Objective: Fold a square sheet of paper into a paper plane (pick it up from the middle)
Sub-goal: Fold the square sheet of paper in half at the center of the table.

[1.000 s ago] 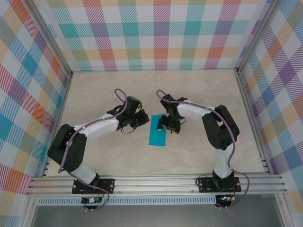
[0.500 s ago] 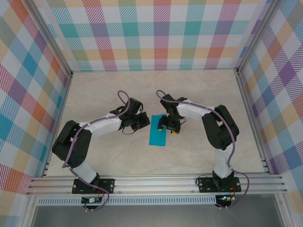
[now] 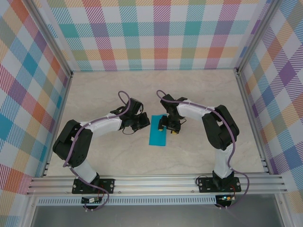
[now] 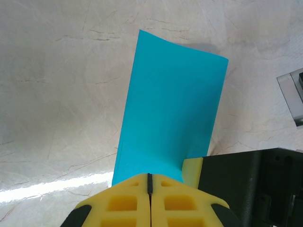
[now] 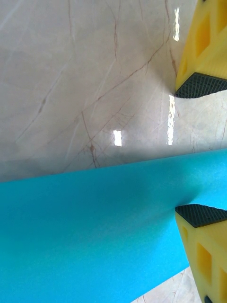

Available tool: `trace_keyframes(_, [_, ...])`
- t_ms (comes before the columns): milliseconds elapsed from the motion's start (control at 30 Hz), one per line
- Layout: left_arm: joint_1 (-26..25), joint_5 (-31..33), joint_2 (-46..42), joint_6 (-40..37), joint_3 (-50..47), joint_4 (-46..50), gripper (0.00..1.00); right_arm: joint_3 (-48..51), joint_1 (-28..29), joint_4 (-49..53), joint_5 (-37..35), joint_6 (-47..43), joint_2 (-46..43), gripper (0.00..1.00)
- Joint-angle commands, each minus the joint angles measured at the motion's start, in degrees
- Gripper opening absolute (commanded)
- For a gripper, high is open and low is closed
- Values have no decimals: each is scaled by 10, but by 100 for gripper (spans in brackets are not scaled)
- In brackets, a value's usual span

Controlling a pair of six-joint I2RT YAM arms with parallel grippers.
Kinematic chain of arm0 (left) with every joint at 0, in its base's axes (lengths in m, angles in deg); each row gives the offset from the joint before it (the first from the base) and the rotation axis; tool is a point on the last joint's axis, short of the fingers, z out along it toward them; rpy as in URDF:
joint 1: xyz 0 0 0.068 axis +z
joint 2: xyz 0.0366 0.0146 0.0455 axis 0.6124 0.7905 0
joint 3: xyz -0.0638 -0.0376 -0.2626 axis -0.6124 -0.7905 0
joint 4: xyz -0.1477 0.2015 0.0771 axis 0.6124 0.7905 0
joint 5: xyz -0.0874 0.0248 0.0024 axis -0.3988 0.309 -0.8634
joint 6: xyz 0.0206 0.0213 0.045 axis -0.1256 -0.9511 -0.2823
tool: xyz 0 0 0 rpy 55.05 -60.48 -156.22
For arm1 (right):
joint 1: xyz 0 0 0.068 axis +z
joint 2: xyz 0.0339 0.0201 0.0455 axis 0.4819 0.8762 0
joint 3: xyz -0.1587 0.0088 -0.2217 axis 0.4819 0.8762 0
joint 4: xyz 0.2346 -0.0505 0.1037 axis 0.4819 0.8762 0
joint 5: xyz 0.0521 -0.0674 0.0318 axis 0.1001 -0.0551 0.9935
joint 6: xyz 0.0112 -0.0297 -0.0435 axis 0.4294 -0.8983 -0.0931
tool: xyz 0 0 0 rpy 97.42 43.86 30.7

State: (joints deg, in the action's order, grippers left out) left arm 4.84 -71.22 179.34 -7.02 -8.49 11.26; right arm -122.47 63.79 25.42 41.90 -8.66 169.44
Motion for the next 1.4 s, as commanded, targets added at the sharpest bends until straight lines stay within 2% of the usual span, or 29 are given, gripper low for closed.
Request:
trace_keyframes(0, [0,8,-10,0,-7,-2,6,17,-3,18,-16,-4,5,65])
trace_keyframes(67, [0,7,-10,0,-6,-2,5,18,-4,20,-20,1,7,70])
trace_keyframes(300, [0,5,-9,-2,-2,0,5,11,-4,26,-26,3,24,69])
trace_keyframes(500, [0,2,-6,-3,0,0,5,13,-4,28,-32,-2,23,63])
trace_keyframes(700, [0,0,-2,-4,2,1,5,11,-4,31,-37,-1,24,62])
trace_keyframes(1067, [-1,-6,3,-5,8,1,5,-2,-4,36,-34,3,37,70])
trace_keyframes(1367, [-1,-14,15,-6,15,-1,5,-3,-4,40,-39,0,43,69])
